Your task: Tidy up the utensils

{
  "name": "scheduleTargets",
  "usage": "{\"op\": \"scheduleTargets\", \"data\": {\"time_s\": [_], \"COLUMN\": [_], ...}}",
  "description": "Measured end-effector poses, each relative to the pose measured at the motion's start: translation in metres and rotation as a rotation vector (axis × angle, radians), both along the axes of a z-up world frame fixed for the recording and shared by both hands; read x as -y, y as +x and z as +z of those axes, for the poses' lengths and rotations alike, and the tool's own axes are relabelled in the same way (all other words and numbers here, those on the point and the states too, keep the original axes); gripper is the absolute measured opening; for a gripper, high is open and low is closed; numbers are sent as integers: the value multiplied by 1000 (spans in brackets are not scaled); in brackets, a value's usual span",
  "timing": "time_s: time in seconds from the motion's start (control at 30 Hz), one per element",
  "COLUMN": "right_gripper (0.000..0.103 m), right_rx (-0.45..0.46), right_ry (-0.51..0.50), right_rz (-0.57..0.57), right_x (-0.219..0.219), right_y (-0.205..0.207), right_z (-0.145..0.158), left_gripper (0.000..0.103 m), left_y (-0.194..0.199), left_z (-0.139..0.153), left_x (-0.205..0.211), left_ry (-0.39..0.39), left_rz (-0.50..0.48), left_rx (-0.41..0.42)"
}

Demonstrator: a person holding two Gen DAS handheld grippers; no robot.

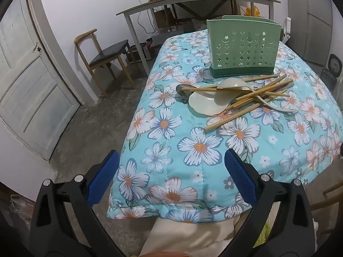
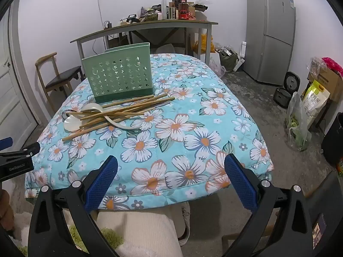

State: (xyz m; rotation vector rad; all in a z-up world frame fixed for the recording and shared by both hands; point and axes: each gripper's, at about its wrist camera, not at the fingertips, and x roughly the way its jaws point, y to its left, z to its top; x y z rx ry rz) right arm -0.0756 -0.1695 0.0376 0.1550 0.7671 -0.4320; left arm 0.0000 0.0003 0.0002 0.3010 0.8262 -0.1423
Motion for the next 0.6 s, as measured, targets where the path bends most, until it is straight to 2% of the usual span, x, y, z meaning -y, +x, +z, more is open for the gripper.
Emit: {"op": "scheduleTargets", "data": {"time_s": [0.6], "right_gripper": [97], "right_rx": [11], "right_ry": [-12], "right_rz": [-34], "right_x": [13], "right_y": [-5], "right_z": [4], "left_gripper": [95], "left_y": [-3], "left_z": [0], "left_x": [1], "left_ry": [-3], "left_rz": [-5], "left_rx": [5]}}
